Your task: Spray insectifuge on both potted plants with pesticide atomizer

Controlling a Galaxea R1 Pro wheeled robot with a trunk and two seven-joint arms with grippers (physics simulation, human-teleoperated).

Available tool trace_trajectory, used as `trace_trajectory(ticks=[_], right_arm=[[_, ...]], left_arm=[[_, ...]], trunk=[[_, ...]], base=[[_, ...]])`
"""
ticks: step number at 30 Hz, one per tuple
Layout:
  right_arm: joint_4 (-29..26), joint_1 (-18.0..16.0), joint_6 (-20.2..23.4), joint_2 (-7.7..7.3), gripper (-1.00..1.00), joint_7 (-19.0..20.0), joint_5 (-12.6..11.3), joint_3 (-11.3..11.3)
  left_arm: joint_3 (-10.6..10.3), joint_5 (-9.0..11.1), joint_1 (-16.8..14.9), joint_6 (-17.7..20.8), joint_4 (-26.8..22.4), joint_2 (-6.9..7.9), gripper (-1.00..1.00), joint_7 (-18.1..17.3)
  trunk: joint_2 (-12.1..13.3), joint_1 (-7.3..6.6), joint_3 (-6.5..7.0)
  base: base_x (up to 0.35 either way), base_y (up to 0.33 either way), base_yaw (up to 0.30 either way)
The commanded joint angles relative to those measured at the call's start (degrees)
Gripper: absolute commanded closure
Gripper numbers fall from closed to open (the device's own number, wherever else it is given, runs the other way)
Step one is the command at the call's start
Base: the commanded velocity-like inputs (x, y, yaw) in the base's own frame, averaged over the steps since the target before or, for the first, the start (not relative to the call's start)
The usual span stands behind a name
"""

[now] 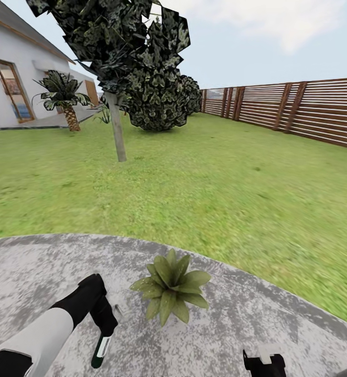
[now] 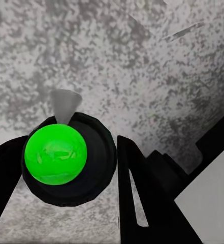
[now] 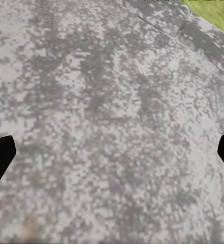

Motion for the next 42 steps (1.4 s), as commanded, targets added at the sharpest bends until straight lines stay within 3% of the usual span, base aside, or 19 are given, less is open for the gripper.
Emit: trace_trajectory(ticks=[1, 4, 5, 7, 8, 9, 11, 16, 22, 25, 29, 33, 39, 42], right_arm=[[0.07, -0.04, -0.18, 0.00, -1.00, -0.24, 0.60, -0.39], [0.07, -0.04, -0.18, 0.00, -1.00, -0.17, 0.62, -0.39], [0.07, -0.04, -0.18, 0.00, -1.00, -0.16, 0.62, -0.39], [0.07, -0.04, -0.17, 0.00, -1.00, -0.15, 0.62, -0.39], [0.07, -0.04, -0.17, 0.00, -1.00, -0.15, 0.62, -0.39], [0.07, -0.04, -0.18, -0.02, -1.00, -0.15, 0.62, -0.39], [0.07, -0.04, -0.17, -0.07, -1.00, -0.15, 0.62, -0.39], [0.07, -0.04, -0.18, -0.09, -1.00, -0.15, 0.62, -0.39], [0.08, -0.04, -0.18, -0.09, -1.00, -0.15, 0.62, -0.39], [0.12, -0.04, -0.18, -0.09, -1.00, -0.09, 0.62, -0.39], [0.11, -0.04, -0.17, -0.07, -1.00, -0.14, 0.62, -0.39], [0.13, -0.04, -0.18, -0.06, -1.00, -0.15, 0.63, -0.39], [0.16, -0.04, -0.18, -0.07, -1.00, -0.15, 0.65, -0.39], [0.16, -0.04, -0.18, -0.05, -1.00, -0.15, 0.63, -0.39]], left_arm=[[-0.22, -0.17, -0.02, 0.43, 0.02, 0.00, 1.00, -0.32], [-0.16, 0.68, -0.02, 0.43, 1.73, -0.07, 1.00, 1.83], [-0.04, 2.28, -0.02, 0.43, 2.39, -0.07, 1.00, 3.75], [0.24, 7.68, -0.02, 0.43, 3.34, -0.17, 1.00, 9.43], [0.24, 9.16, -0.02, 0.46, 3.38, -0.38, 1.00, 10.90], [0.17, 10.82, -0.08, 0.63, 3.19, -1.36, 1.00, 12.49], [0.01, 11.49, -0.50, 0.90, 3.04, -2.93, 1.00, 13.21], [-0.24, 11.50, -0.83, 3.27, 2.91, -3.71, 1.00, 10.15], [-0.58, 10.02, 0.83, 2.85, 4.75, -2.49, 1.00, 9.26], [-0.52, 8.49, 2.33, 2.64, 5.54, -2.17, 1.00, 9.21], [-0.43, 7.97, 2.74, 2.66, 5.06, -2.17, 1.00, 9.20], [-0.32, 7.91, 2.16, 3.08, 4.76, -2.20, 1.00, 9.04], [-0.35, 7.83, 0.04, 3.49, 2.06, -2.91, 1.00, 5.03], [-0.40, 7.79, -0.30, 3.50, 1.58, -3.07, 1.00, 4.77]], trunk=[[-0.02, -0.01, -0.05], [-0.02, -0.01, -0.05], [-0.02, -0.01, -0.05], [-0.02, -0.01, -0.05], [-0.02, -0.01, -0.05], [-0.02, -0.01, -0.05], [-0.02, -0.01, -0.05], [-0.02, -0.01, -0.05], [-0.02, -0.01, -0.05], [-0.02, -0.01, -0.05], [-0.02, -0.01, -0.05], [-0.02, -0.01, -0.05], [-0.02, -0.01, -0.05], [-0.02, -0.01, -0.05]], base=[[-0.014, -0.009, 0.037], [-0.004, -0.003, 0.011], [-0.001, -0.001, 0.003], [0.000, 0.000, 0.001], [0.000, 0.000, 0.000], [0.000, 0.000, 0.000], [0.000, 0.000, 0.000], [0.000, 0.000, 0.000], [0.000, 0.000, 0.000], [0.000, 0.000, 0.000], [0.000, 0.000, 0.048], [0.000, 0.000, 0.243], [0.001, 0.000, 0.146], [0.098, -0.115, 0.007]])
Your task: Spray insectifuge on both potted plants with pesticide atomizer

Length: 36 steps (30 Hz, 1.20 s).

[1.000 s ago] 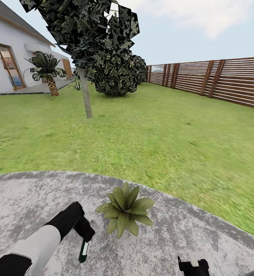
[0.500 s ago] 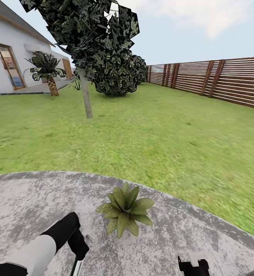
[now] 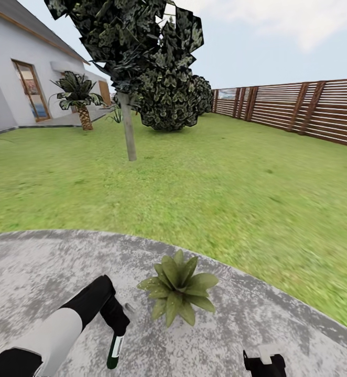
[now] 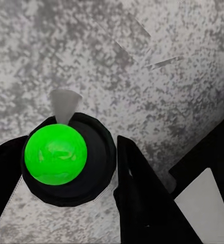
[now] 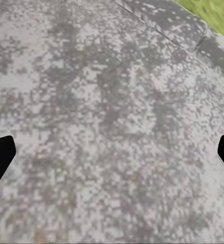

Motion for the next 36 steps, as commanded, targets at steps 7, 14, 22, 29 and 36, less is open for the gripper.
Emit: trace_trajectory(ticks=[7, 14, 22, 29, 36], right_arm=[[0.07, -0.04, -0.16, -0.08, -1.00, -0.23, 0.68, -0.40], [0.07, -0.04, -0.16, -0.08, -1.00, -0.22, 0.68, -0.40], [0.07, -0.04, -0.16, -0.03, -1.00, -0.22, 0.68, -0.40], [0.07, -0.04, -0.15, -0.03, -1.00, -0.22, 0.68, -0.40], [0.07, -0.04, -0.14, -0.03, -1.00, -0.22, 0.68, -0.40]], left_arm=[[0.01, -5.03, -0.08, 0.52, -0.23, -0.15, 1.00, -0.57], [0.05, -5.48, -0.08, 0.53, -0.18, -0.07, 1.00, -3.18], [0.13, -5.48, -1.00, 1.05, -0.55, -0.15, 1.00, -3.40], [0.13, -5.41, -1.05, 1.50, -0.58, -0.19, 1.00, -3.40], [-0.08, -5.46, -3.96, 1.43, -0.49, 0.50, 1.00, -8.55]], trunk=[[-0.02, 0.00, -0.06], [-0.02, 0.00, -0.06], [-0.02, 0.00, -0.06], [-0.02, 0.00, -0.06], [-0.02, 0.00, -0.06]], base=[[-0.004, -0.237, 0.000], [-0.184, -0.147, 0.000], [0.019, -0.040, 0.000], [0.059, -0.074, 0.000], [0.001, -0.001, 0.000]])
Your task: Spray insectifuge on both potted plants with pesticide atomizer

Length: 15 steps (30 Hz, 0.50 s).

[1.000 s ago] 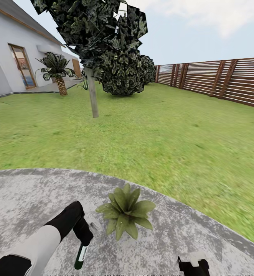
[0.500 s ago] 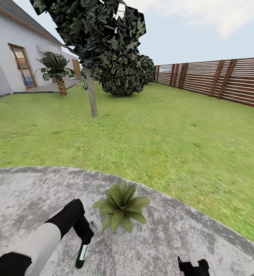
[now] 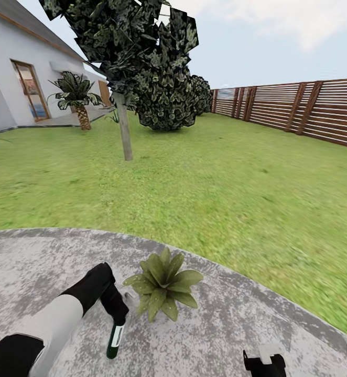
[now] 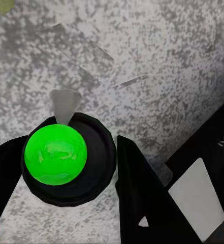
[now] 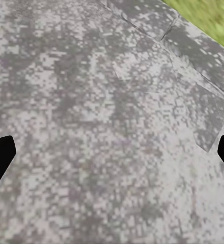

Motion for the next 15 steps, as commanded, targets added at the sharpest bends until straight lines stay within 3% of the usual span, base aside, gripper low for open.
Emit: trace_trajectory(ticks=[1, 3, 5, 6, 8, 15], right_arm=[[0.07, -0.04, -0.19, 0.00, -1.00, -0.24, 0.61, -0.39], [0.07, -0.04, -0.19, 0.00, -1.00, -0.24, 0.61, -0.39], [0.07, -0.04, -0.19, 0.00, -1.00, -0.24, 0.61, -0.39], [0.07, -0.04, -0.19, 0.00, -1.00, -0.24, 0.61, -0.39], [0.07, -0.04, -0.19, 0.00, -1.00, -0.24, 0.61, -0.39], [0.07, -0.04, -0.19, 0.00, -1.00, -0.24, 0.61, -0.39]], left_arm=[[-0.22, -0.32, -1.40, 0.43, -0.07, 0.24, 1.00, -2.63], [-0.34, -0.44, -2.33, 0.42, -0.02, 0.29, 1.00, -4.51], [-0.67, -2.04, -2.28, 0.42, 0.10, 0.10, 1.00, -4.98], [-1.13, -5.51, -2.21, 0.42, 0.31, -0.16, 1.00, -5.22], [-1.27, -8.47, -2.15, 0.49, 0.53, -0.28, 1.00, -5.39], [-1.11, -9.23, -2.16, 0.51, 0.13, -0.42, 1.00, -5.39]], trunk=[[-0.02, -0.01, -0.06], [-0.02, -0.01, -0.06], [-0.02, -0.01, -0.06], [-0.02, -0.01, -0.06], [-0.02, -0.01, -0.06], [-0.02, -0.01, -0.06]], base=[[0.000, 0.000, 0.000], [0.000, 0.000, 0.000], [0.000, 0.000, 0.000], [0.000, 0.000, 0.000], [0.000, 0.000, 0.000], [0.000, 0.000, 0.030]])
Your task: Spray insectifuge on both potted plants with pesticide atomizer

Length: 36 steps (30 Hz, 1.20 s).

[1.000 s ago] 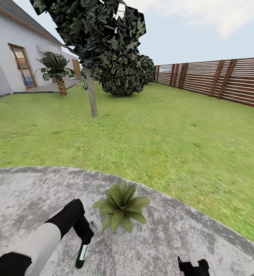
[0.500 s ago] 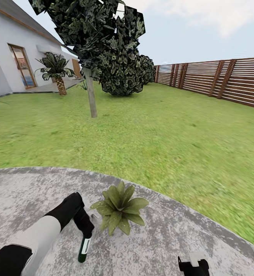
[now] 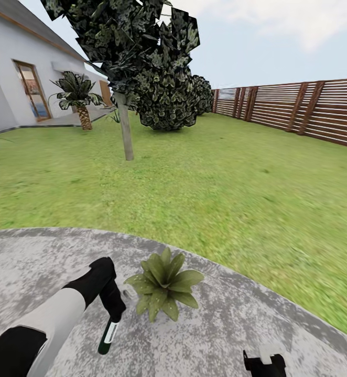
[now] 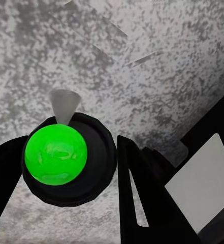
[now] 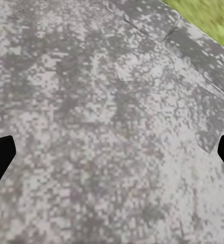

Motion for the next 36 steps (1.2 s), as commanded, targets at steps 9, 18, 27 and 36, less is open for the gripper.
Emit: trace_trajectory(ticks=[9, 18, 27, 36], right_arm=[[0.07, -0.04, -0.18, 0.05, -1.00, -0.23, 0.61, -0.34], [0.07, -0.04, -0.18, 0.09, -1.00, -0.15, 0.61, -0.29], [0.07, -0.04, -0.18, 0.09, -1.00, -0.15, 0.61, -0.29], [0.07, -0.04, -0.18, -0.07, -1.00, -0.16, 0.61, -0.32]], left_arm=[[0.42, 0.02, -0.03, 0.42, -0.35, 0.01, 1.00, -0.23], [0.32, 0.04, -0.03, 0.45, -0.36, -0.06, 1.00, -0.03], [0.28, 0.11, -0.03, 1.16, -0.36, -0.02, 1.00, 0.26], [2.32, 0.82, -0.52, 7.00, -0.49, -2.10, 1.00, 4.69]], trunk=[[-0.02, -0.01, -0.05], [-0.02, -0.01, -0.05], [-0.02, -0.01, -0.05], [-0.02, -0.01, -0.05]], base=[[0.000, -0.126, 0.036], [-0.138, -0.236, 0.074], [-0.152, -0.097, 0.000], [-0.002, -0.001, 0.000]])
